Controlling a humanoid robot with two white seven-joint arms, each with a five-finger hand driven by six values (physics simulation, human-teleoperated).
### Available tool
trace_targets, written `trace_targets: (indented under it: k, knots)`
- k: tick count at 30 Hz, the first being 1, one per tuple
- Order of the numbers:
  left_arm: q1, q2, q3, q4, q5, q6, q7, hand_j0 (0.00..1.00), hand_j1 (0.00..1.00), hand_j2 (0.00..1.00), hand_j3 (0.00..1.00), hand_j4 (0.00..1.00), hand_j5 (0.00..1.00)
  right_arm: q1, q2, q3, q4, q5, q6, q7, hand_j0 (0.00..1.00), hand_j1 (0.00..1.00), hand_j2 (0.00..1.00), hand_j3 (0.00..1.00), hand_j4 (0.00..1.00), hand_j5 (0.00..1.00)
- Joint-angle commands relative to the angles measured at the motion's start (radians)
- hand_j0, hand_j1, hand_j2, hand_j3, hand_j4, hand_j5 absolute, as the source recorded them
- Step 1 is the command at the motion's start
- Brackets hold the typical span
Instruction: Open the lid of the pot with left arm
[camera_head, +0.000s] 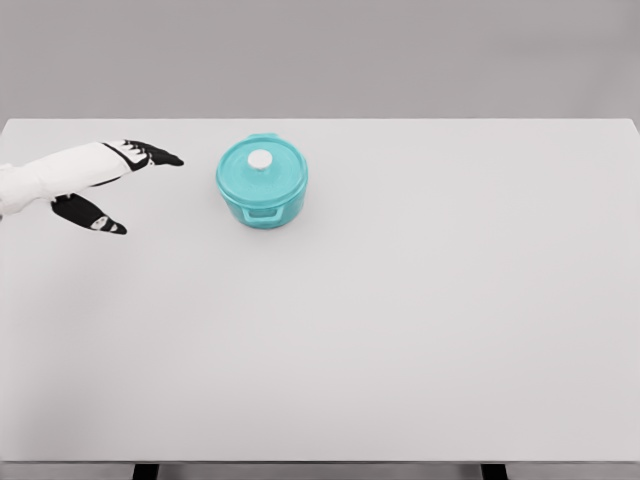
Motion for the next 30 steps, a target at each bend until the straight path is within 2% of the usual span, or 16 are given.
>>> trace_targets:
  k: [1, 10, 11, 12, 13, 15, 17, 18, 20, 22, 23, 25, 27, 29, 30]
  knots:
    - [0.000, -0.003, -0.007, -0.002, -0.001, 0.003, 0.000, 1.00, 1.00, 1.00, 1.00, 1.00, 1.00, 0.000, 0.000, 0.000, 0.001, 0.000, -0.001, 0.002, 1.00, 1.00, 1.00, 1.00, 1.00, 1.00]
    - [-0.018, -0.027, -0.010, 0.005, -0.085, 0.003, 0.000, 1.00, 1.00, 1.00, 1.00, 1.00, 1.00, 0.011, 0.000, 0.001, -0.001, 0.000, 0.000, 0.000, 1.00, 1.00, 1.00, 1.00, 1.00, 1.00]
    - [-0.032, -0.049, -0.010, 0.008, -0.165, 0.003, 0.000, 1.00, 1.00, 1.00, 1.00, 1.00, 1.00, 0.012, 0.000, 0.001, -0.001, 0.000, 0.000, -0.001, 1.00, 1.00, 1.00, 1.00, 1.00, 1.00]
    - [-0.046, -0.063, -0.013, 0.012, -0.193, 0.003, 0.000, 1.00, 1.00, 1.00, 1.00, 1.00, 1.00, 0.012, 0.000, 0.000, -0.001, 0.000, 0.000, 0.000, 1.00, 1.00, 1.00, 1.00, 1.00, 1.00]
    - [-0.084, -0.080, -0.056, 0.024, -0.193, 0.003, 0.000, 1.00, 1.00, 1.00, 1.00, 1.00, 1.00, 0.011, 0.000, 0.001, -0.001, 0.000, 0.000, -0.001, 1.00, 1.00, 1.00, 1.00, 1.00, 1.00]
    - [-0.276, -0.116, -0.261, 0.173, -0.152, 0.003, 0.000, 1.00, 1.00, 1.00, 1.00, 1.00, 1.00, 0.011, 0.000, 0.001, -0.001, 0.000, 0.000, -0.001, 1.00, 1.00, 1.00, 1.00, 1.00, 1.00]
    - [-0.408, -0.123, -0.426, 0.196, -0.152, 0.003, 0.000, 1.00, 1.00, 1.00, 1.00, 1.00, 1.00, 0.011, 0.000, 0.001, -0.001, 0.000, 0.000, -0.001, 1.00, 1.00, 1.00, 1.00, 1.00, 1.00]
    - [-0.439, -0.116, -0.455, 0.193, -0.152, 0.003, 0.000, 1.00, 1.00, 1.00, 1.00, 1.00, 1.00, 0.011, 0.000, 0.001, -0.001, 0.000, 0.000, 0.000, 1.00, 1.00, 1.00, 1.00, 1.00, 1.00]
    - [-0.452, -0.176, -0.467, 0.189, -0.156, 0.003, 0.000, 1.00, 1.00, 1.00, 1.00, 1.00, 1.00, 0.012, 0.000, 0.000, -0.001, 0.000, 0.000, 0.000, 1.00, 1.00, 1.00, 1.00, 1.00, 1.00]
    - [-0.520, -0.245, -0.486, 0.210, -0.178, 0.003, 0.000, 1.00, 1.00, 1.00, 1.00, 1.00, 1.00, 0.011, 0.000, 0.000, -0.001, 0.000, 0.000, -0.001, 1.00, 1.00, 1.00, 1.00, 1.00, 1.00]
    - [-0.532, -0.247, -0.484, 0.224, -0.176, 0.003, 0.000, 1.00, 1.00, 1.00, 1.00, 1.00, 1.00, 0.011, 0.000, 0.000, -0.001, 0.000, 0.000, -0.001, 1.00, 1.00, 1.00, 1.00, 1.00, 1.00]
    - [-0.583, -0.302, -0.479, 0.236, -0.179, 0.003, 0.000, 1.00, 1.00, 1.00, 1.00, 1.00, 1.00, 0.012, 0.000, 0.000, -0.001, 0.000, 0.000, -0.001, 1.00, 1.00, 1.00, 1.00, 1.00, 1.00]
    - [-0.583, -0.327, -0.502, 0.239, -0.201, 0.003, 0.000, 1.00, 1.00, 1.00, 1.00, 1.00, 1.00, 0.011, 0.000, 0.001, -0.001, 0.000, 0.000, -0.001, 1.00, 1.00, 1.00, 1.00, 1.00, 1.00]
    - [-0.586, -0.328, -0.524, 0.238, -0.294, 0.003, 0.000, 1.00, 1.00, 1.00, 1.00, 1.00, 1.00, 0.011, 0.000, 0.000, -0.001, 0.000, 0.000, 0.000, 1.00, 1.00, 1.00, 1.00, 1.00, 1.00]
    - [-0.586, -0.328, -0.522, 0.245, -0.297, 0.003, 0.000, 1.00, 1.00, 1.00, 1.00, 1.00, 1.00, 0.011, 0.000, 0.001, -0.001, 0.000, 0.000, -0.001, 1.00, 1.00, 1.00, 1.00, 1.00, 1.00]
